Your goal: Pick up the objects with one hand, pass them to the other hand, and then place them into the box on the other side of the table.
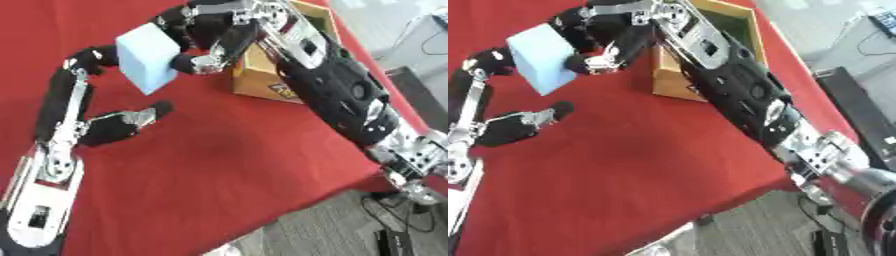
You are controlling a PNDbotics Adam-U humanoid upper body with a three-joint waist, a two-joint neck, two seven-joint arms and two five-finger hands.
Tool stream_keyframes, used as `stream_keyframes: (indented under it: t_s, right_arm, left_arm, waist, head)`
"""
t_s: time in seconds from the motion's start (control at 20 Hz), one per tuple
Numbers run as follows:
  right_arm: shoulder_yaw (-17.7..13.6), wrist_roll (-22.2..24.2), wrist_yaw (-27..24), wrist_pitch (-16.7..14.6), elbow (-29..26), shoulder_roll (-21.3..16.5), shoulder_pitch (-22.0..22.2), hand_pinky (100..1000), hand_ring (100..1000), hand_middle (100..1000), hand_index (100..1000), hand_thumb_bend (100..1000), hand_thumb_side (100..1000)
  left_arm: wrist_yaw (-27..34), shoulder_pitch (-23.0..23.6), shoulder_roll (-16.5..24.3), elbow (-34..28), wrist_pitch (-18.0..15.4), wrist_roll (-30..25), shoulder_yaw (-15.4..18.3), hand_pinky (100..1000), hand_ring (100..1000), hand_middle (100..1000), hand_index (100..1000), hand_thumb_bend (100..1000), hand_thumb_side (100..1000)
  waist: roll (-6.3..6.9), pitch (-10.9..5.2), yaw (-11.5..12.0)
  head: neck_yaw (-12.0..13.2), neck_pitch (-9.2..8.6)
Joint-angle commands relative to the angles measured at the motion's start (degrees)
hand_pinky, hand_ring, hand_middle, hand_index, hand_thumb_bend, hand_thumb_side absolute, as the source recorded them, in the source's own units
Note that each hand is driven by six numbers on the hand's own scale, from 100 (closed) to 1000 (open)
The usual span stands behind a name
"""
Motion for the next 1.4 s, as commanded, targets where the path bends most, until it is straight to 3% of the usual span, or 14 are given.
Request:
stream_keyframes:
  t_s: [0.05,0.55,1.1,1.4]
  right_arm:
    - [-2.13,-0.02,-2.04,0.53,-0.04,-2.95,-0.47,869,860,388,442,100,251]
    - [-6.75,-1.49,-6.23,1.7,2.02,-6.4,1.02,871,861,387,448,100,280]
    - [-11.33,-8.18,-8.04,2.02,6.23,-9.19,3.22,872,861,389,451,100,318]
    - [-13.66,-12.07,-7.06,0.42,8.99,-10.2,4.79,869,858,390,452,100,320]
  left_arm:
    - [-0.36,-0.25,0.57,-1.7,-0.05,0.01,-0.08,742,732,632,823,834,600]
    - [1.96,1.6,1.76,-1.37,1.58,0.99,0.48,739,727,629,826,792,617]
    - [3.08,3.51,4.31,-4.63,2.31,1.48,1.06,739,728,629,824,786,591]
    - [2.82,4.56,5.83,-6.56,2.74,1.14,1.11,740,729,631,824,787,585]
  waist:
    - [0.31,-1.87,-0.48]
    - [1.8,-2.38,-2.26]
    - [3.22,-3.02,-3.94]
    - [3.88,-3.18,-4.28]
  head:
    - [-0.4,-0.28]
    - [-1.71,-0.92]
    - [-2.15,-1.26]
    - [-2.51,-1.52]
